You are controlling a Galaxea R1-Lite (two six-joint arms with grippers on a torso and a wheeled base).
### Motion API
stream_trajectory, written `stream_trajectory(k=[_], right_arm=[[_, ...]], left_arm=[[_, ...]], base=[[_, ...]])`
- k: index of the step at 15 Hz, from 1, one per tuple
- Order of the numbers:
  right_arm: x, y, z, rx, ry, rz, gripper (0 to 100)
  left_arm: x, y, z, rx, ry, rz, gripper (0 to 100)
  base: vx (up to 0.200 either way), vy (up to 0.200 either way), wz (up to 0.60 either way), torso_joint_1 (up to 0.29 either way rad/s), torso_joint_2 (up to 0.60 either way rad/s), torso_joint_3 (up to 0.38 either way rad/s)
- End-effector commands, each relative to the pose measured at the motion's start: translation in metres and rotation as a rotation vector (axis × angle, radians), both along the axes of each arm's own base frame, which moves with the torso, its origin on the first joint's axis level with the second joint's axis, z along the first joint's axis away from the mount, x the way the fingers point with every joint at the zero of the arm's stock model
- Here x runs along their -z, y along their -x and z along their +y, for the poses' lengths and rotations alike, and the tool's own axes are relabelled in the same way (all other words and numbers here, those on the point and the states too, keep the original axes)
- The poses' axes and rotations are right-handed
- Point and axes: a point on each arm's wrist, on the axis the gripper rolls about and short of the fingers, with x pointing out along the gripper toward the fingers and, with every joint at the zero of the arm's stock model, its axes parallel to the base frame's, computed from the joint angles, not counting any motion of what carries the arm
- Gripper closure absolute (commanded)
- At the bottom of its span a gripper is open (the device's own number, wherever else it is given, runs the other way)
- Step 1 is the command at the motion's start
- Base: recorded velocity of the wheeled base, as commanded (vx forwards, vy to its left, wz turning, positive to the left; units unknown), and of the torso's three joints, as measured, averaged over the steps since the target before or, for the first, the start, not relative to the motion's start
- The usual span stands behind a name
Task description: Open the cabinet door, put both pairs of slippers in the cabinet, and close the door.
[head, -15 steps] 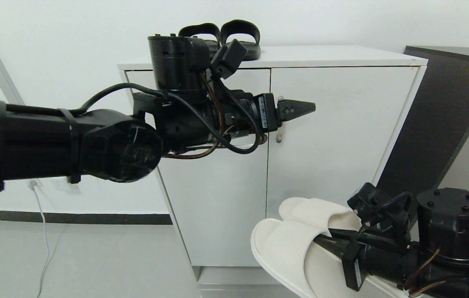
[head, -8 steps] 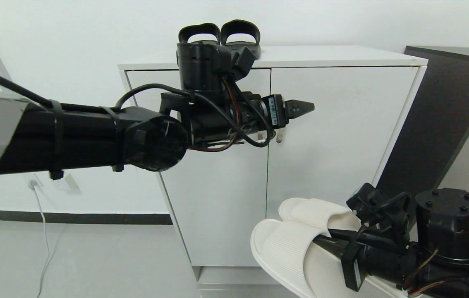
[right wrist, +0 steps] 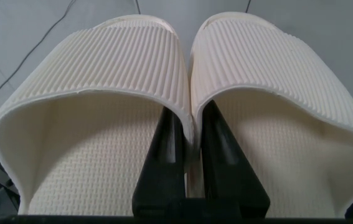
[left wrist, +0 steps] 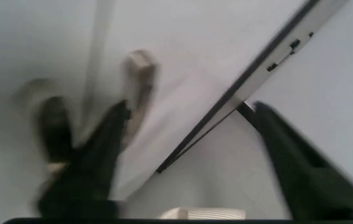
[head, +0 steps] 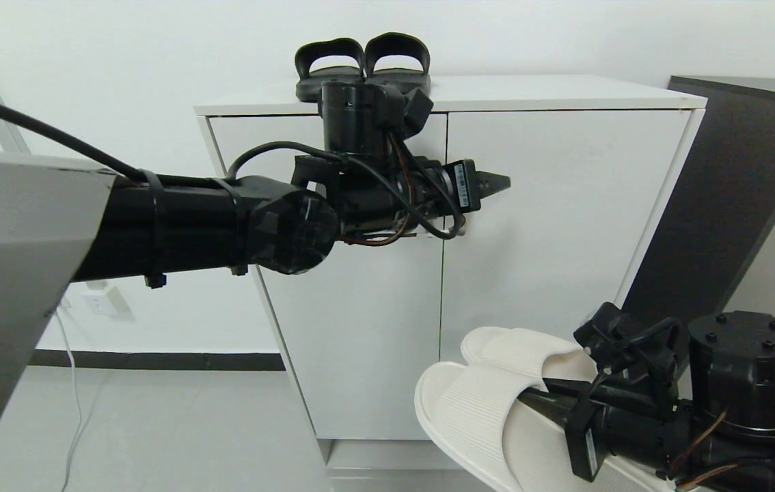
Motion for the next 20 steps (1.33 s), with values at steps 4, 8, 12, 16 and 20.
stream_trajectory(k=[4, 8, 12, 16, 20], right_arm=[[-0.001, 0.004, -0.003, -0.008, 0.0, -0.003, 100], [0.0, 0.01, -0.004, -0.041, -0.002, 0.002, 100], [0.0, 0.01, -0.004, -0.043, -0.001, 0.001, 100], [0.001, 0.011, -0.004, -0.045, 0.0, 0.002, 100], [0.001, 0.012, -0.003, -0.051, 0.001, 0.001, 100]], left_arm=[[-0.002, 0.007, 0.004, 0.01, 0.016, 0.023, 100], [-0.002, 0.033, 0.02, 0.056, -0.006, 0.054, 100], [0.0, 0.047, 0.025, 0.076, -0.002, 0.042, 100], [0.005, 0.053, 0.038, 0.059, 0.015, 0.031, 100], [0.007, 0.037, 0.052, 0.013, 0.02, 0.028, 100]], base=[[0.0, 0.0, 0.0, 0.0, 0.0, 0.0], [0.0, 0.0, 0.0, 0.0, 0.0, 0.0], [0.0, 0.0, 0.0, 0.0, 0.0, 0.0], [0.0, 0.0, 0.0, 0.0, 0.0, 0.0], [0.0, 0.0, 0.0, 0.0, 0.0, 0.0]])
